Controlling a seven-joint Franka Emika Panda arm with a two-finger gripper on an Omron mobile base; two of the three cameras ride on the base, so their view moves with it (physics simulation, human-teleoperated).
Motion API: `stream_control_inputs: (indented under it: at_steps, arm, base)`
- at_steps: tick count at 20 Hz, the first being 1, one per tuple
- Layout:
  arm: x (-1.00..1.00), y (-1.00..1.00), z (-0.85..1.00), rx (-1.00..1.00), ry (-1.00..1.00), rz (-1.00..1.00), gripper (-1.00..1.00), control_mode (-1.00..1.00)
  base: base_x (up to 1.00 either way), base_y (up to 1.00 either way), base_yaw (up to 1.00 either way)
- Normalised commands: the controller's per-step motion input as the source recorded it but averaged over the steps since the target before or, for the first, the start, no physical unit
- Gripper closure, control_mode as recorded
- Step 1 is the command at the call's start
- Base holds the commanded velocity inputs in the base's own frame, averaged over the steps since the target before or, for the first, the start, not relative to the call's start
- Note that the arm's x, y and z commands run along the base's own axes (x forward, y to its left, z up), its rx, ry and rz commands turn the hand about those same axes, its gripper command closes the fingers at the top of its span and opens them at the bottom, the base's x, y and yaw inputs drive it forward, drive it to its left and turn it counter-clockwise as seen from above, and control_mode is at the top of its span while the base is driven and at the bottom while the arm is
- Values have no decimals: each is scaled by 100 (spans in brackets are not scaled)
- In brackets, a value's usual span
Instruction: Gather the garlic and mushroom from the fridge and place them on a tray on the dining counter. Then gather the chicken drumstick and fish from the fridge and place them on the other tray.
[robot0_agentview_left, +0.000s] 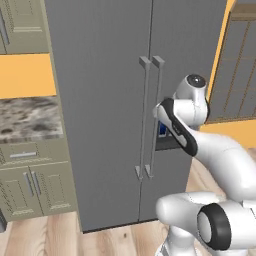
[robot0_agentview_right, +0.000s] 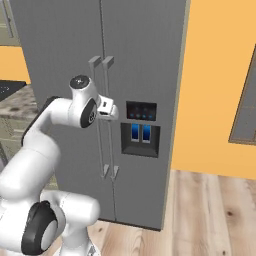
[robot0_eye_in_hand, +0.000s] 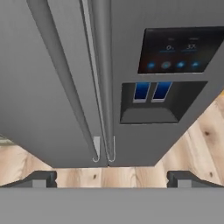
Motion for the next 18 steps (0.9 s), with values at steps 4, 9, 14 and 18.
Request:
stream_control_inputs:
  at_steps: [4,9,14,18]
  arm:
    - [73,-5,0,0,8,0,-100,-100]
    - [48,4,-1,0,0,-2,-100,-100]
    - [30,21,-7,-2,0,-4,-100,-100]
    - [19,15,-11,-3,0,-6,-100,-100]
  base:
    - [0,0,0]
    - [0,0,0]
    - [0,0,0]
    - [0,0,0]
